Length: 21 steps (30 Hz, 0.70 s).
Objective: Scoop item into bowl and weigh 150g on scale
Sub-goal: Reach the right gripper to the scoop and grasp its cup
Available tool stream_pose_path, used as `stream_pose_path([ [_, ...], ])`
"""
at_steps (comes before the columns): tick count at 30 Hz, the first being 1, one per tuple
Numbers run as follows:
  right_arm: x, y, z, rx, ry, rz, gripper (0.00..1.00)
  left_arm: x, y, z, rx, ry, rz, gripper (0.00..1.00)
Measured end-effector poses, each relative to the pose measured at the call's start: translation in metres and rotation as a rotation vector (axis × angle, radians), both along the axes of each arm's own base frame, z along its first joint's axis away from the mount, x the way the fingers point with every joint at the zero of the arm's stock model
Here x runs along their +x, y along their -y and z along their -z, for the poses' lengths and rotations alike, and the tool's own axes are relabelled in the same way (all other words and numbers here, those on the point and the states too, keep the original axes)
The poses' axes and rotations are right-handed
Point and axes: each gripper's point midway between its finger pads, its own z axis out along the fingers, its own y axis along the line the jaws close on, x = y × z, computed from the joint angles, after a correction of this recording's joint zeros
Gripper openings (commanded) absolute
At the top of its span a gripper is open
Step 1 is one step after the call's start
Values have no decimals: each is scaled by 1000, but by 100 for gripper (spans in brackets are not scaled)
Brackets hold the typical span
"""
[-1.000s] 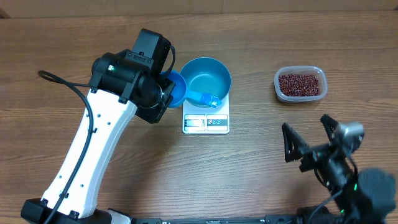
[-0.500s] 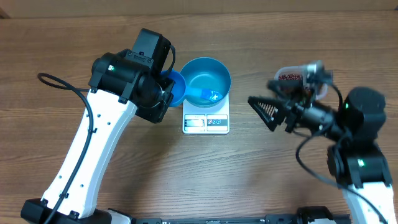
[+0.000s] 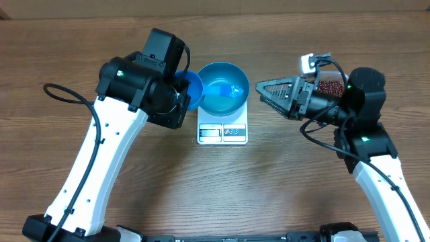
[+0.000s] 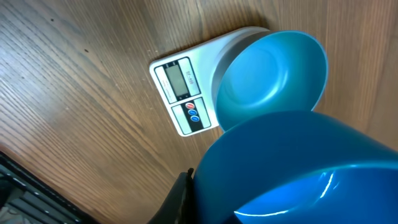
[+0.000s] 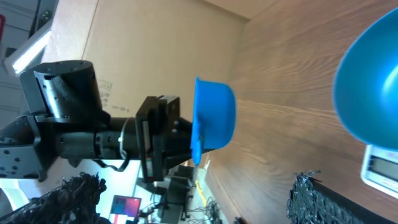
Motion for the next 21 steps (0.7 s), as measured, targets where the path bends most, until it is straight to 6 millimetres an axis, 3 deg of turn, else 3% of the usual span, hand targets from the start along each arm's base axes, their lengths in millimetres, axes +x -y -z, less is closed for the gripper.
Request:
stream_pose_path([
  [12, -5, -43, -8, 25, -31, 21, 95, 1, 6, -1, -32, -1, -5, 4],
  [21, -1, -54, -9, 19, -21, 78, 81, 0, 25, -5, -51, 30, 46, 4],
])
